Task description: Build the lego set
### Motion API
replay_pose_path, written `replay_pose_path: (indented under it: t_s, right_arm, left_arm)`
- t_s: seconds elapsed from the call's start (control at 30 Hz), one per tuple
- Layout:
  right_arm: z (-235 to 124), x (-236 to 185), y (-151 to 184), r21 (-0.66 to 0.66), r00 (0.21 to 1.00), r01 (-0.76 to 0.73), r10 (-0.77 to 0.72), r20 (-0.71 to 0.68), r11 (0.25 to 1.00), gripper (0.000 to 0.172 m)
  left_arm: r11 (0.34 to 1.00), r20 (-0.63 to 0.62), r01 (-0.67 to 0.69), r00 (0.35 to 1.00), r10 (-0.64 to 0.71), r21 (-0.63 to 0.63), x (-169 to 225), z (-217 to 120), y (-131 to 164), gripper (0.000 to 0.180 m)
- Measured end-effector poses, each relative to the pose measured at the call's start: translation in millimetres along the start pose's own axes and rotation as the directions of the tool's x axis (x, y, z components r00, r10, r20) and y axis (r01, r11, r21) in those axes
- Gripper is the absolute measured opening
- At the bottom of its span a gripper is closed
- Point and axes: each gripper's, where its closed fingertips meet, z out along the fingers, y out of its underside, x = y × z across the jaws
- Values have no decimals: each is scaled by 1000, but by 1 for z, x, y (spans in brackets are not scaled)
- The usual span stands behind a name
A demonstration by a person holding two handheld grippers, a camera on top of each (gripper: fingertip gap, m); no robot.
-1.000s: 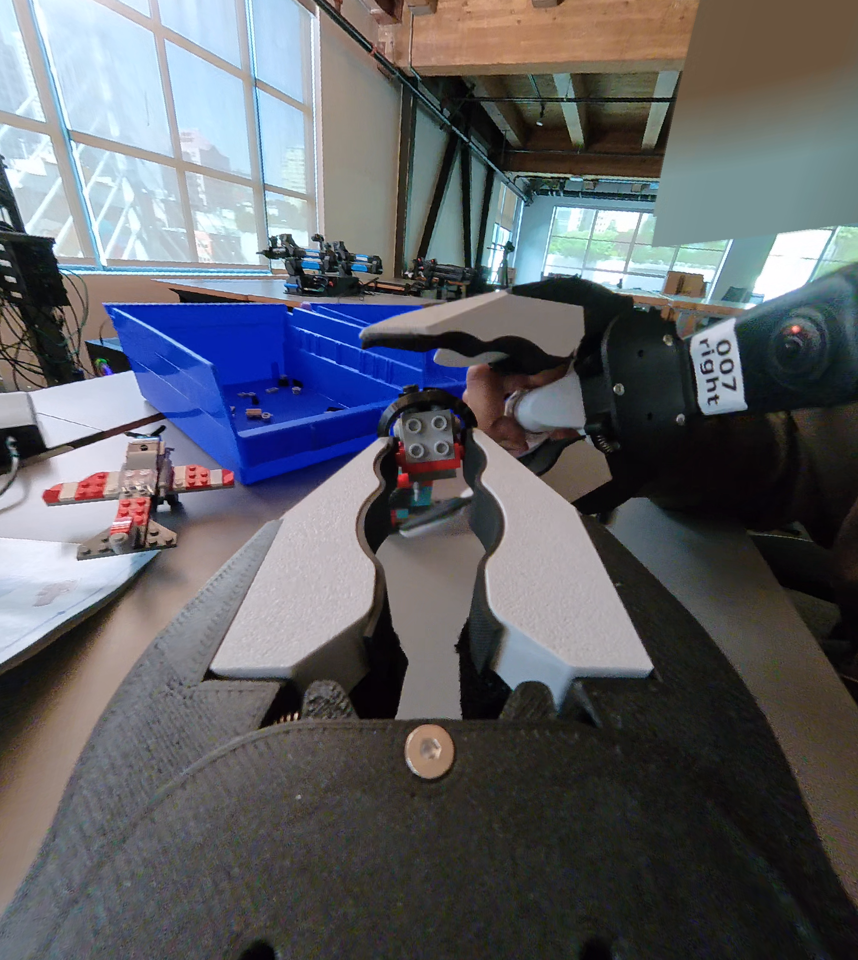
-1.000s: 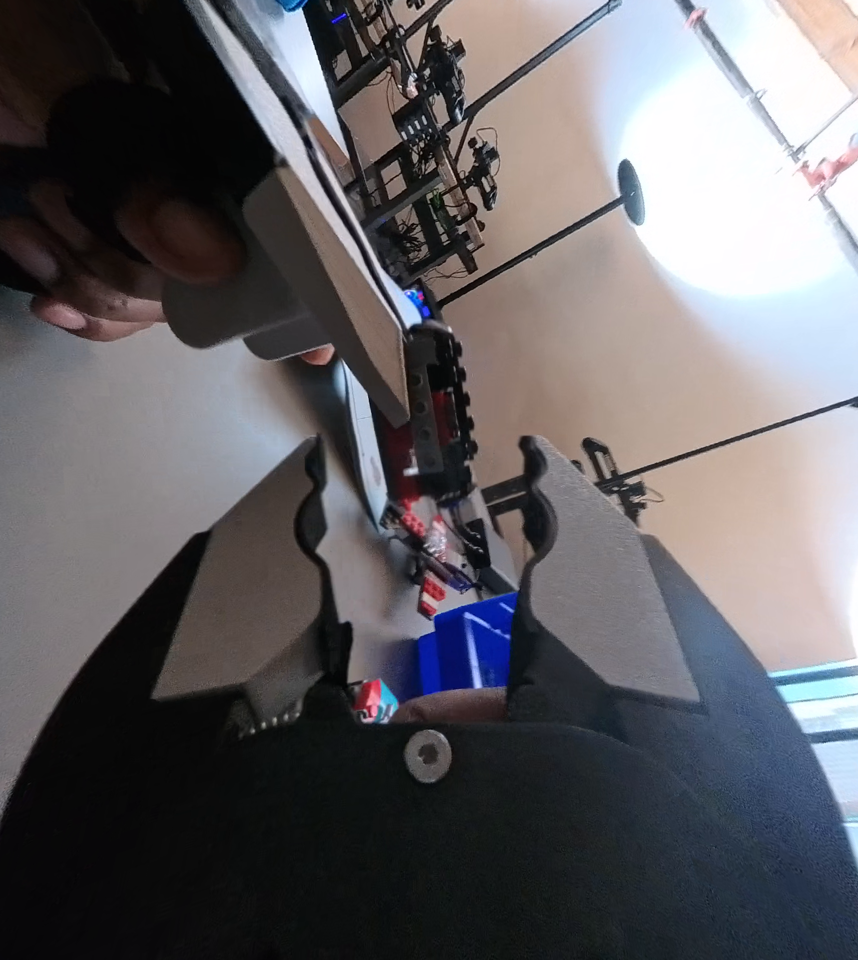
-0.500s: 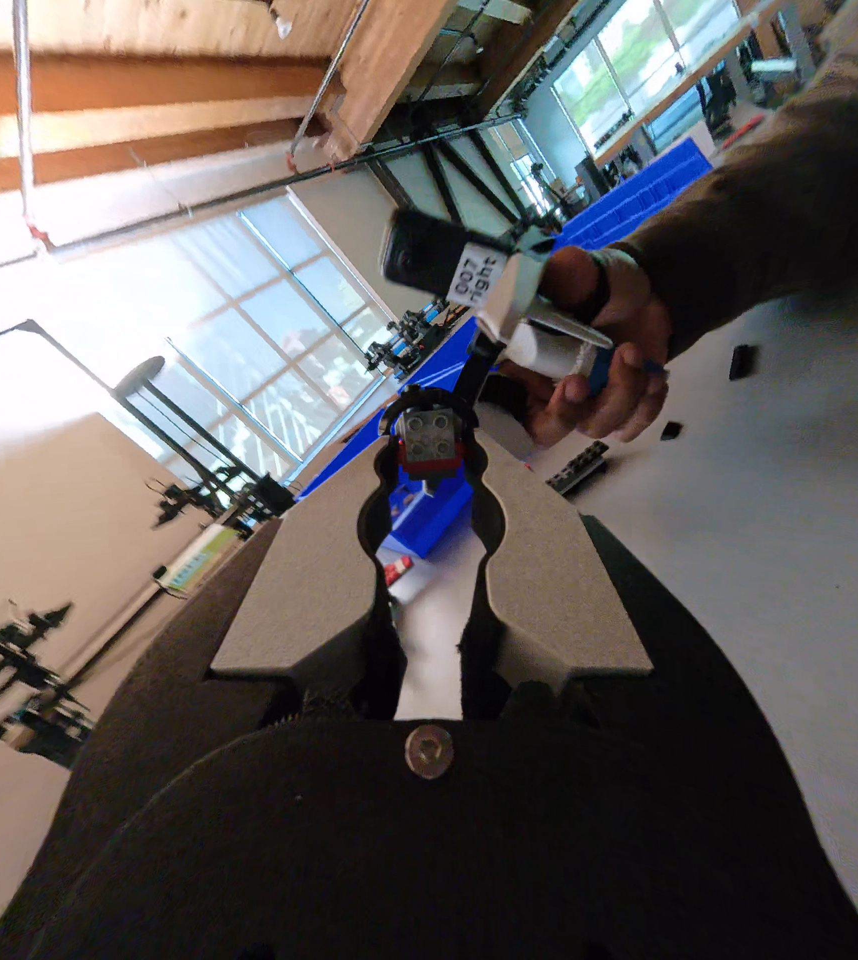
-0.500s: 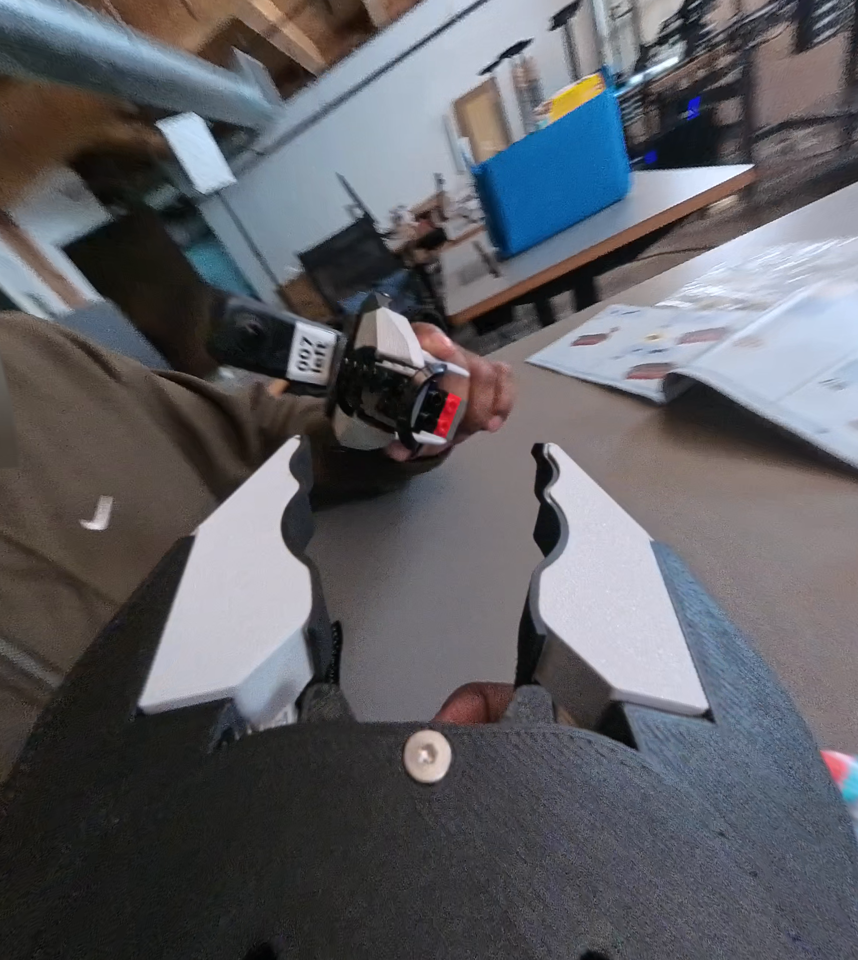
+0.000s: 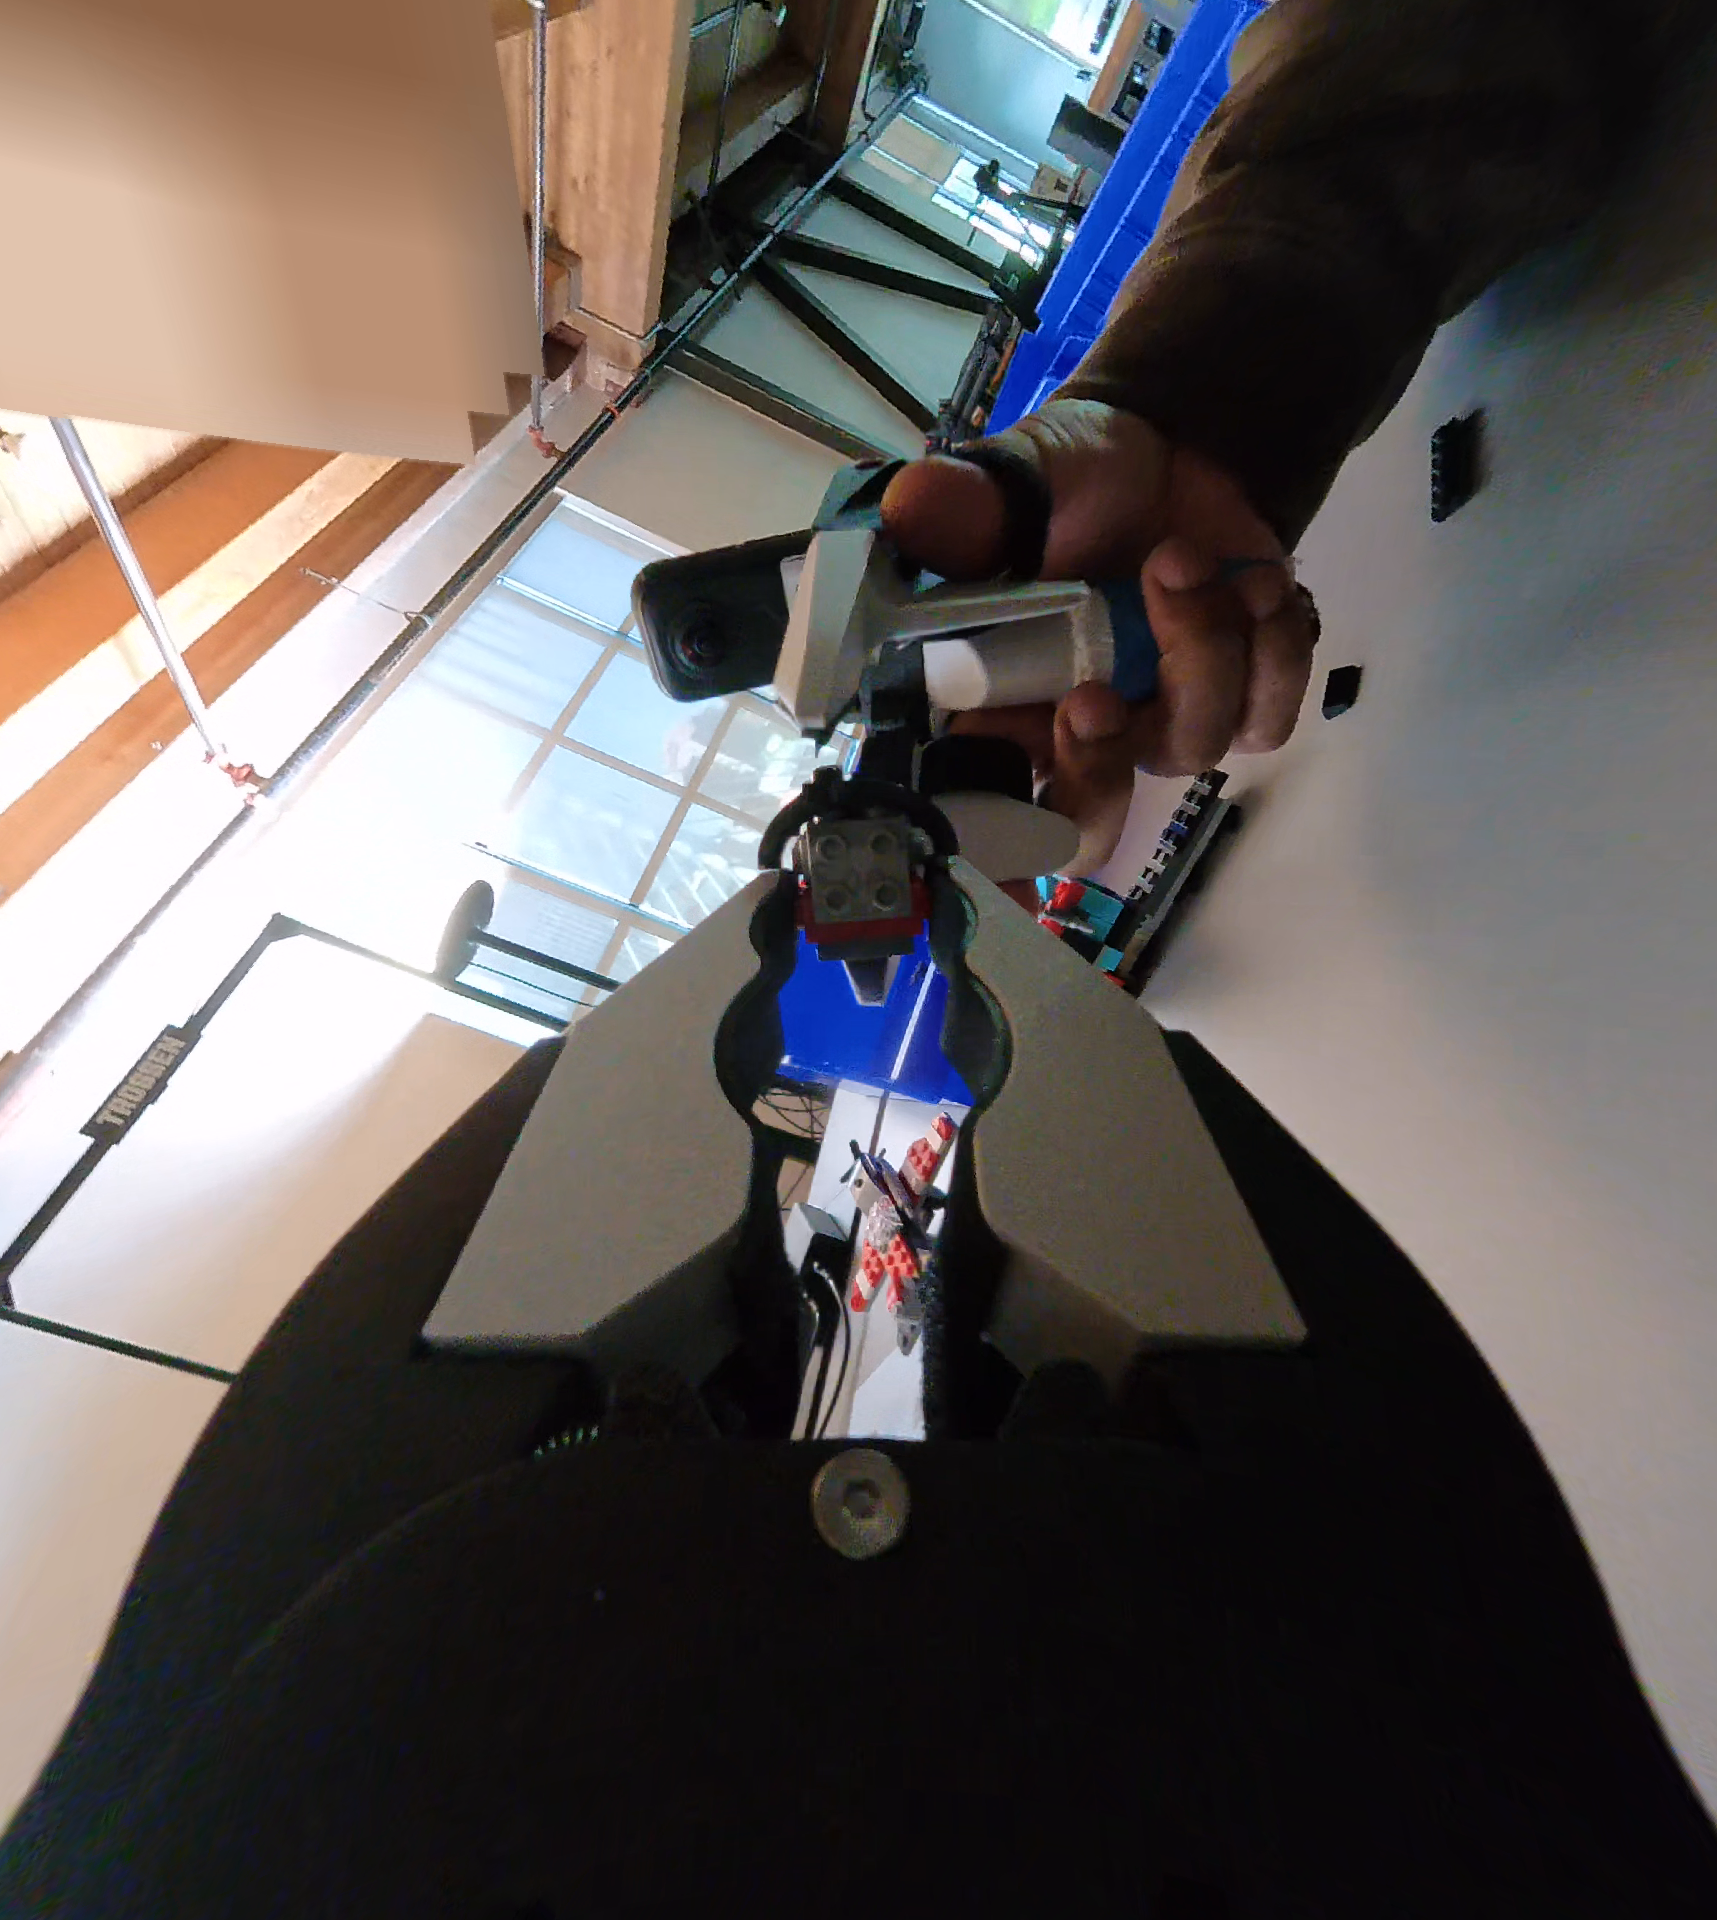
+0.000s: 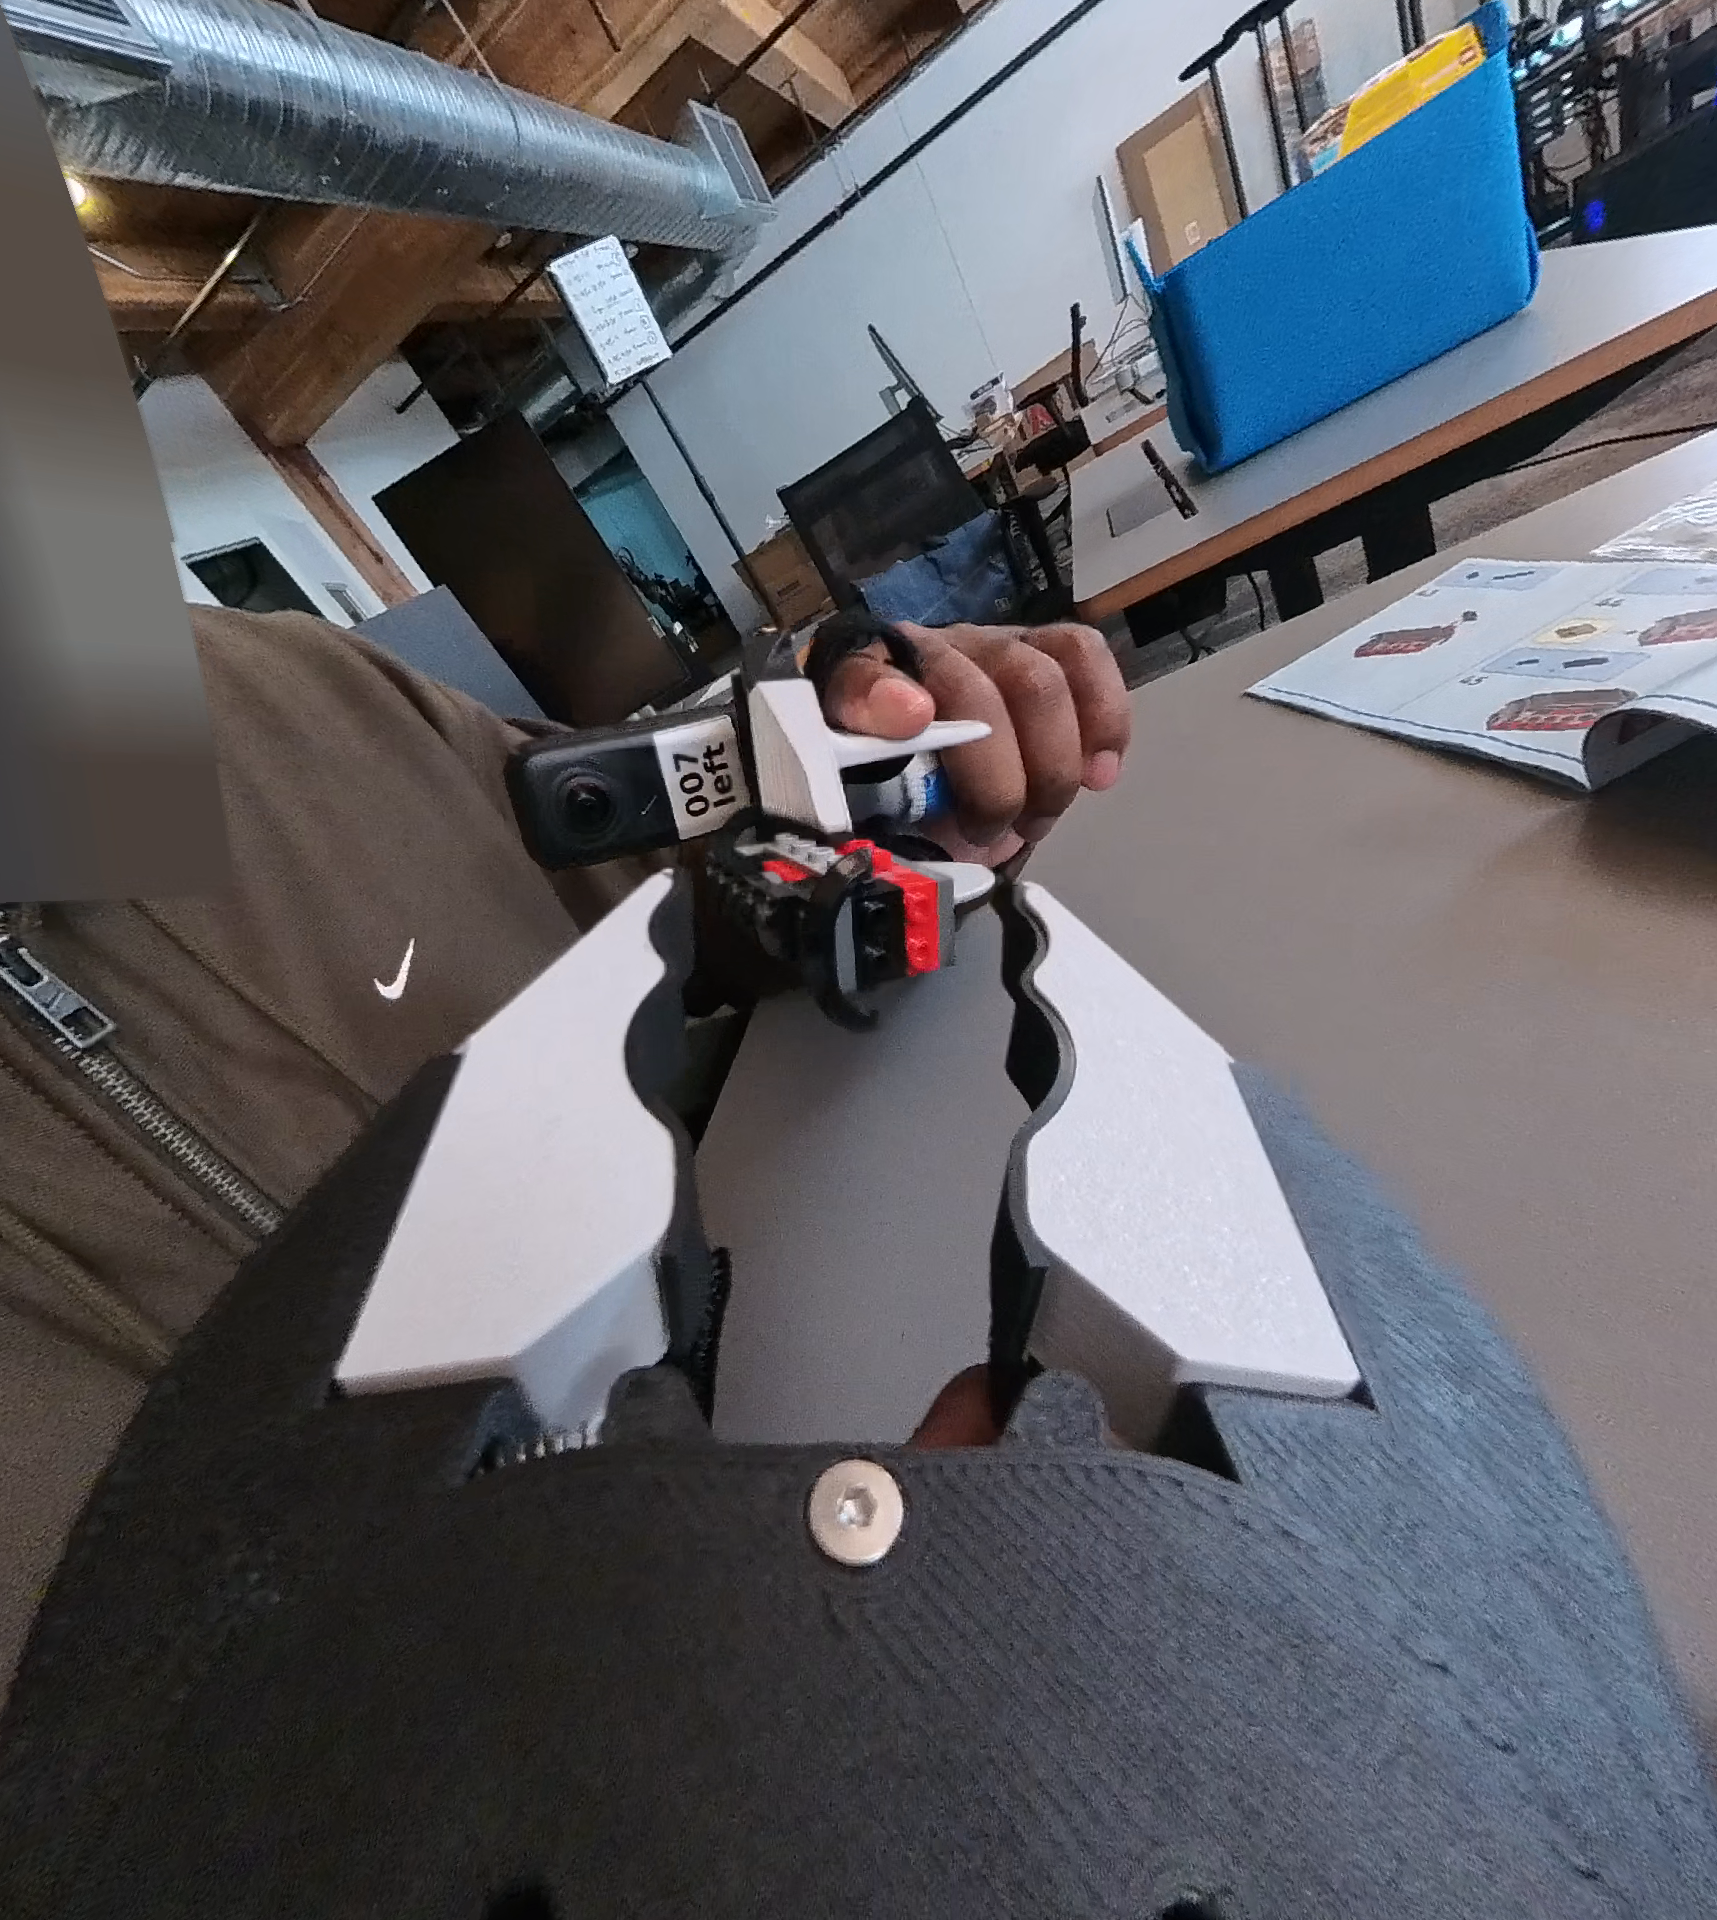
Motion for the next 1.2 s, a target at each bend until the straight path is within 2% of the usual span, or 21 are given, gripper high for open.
replay_pose_path:
  t_s: [0.33,0.77,1.2]
  right_arm:
    - [3,-6,9,-36,999,4,-3,39,999,52]
    - [5,-13,11,-20,992,-21,23,122,1000,40]
    - [5,-15,8,-8,993,24,-23,112,1000,39]
  left_arm:
    - [997,-14,-77,997,77,-7,7,2,-6,25]
    - [997,-26,-76,997,76,-20,10,4,-7,24]
    - [994,2,-100,995,100,-48,6,4,-7,23]
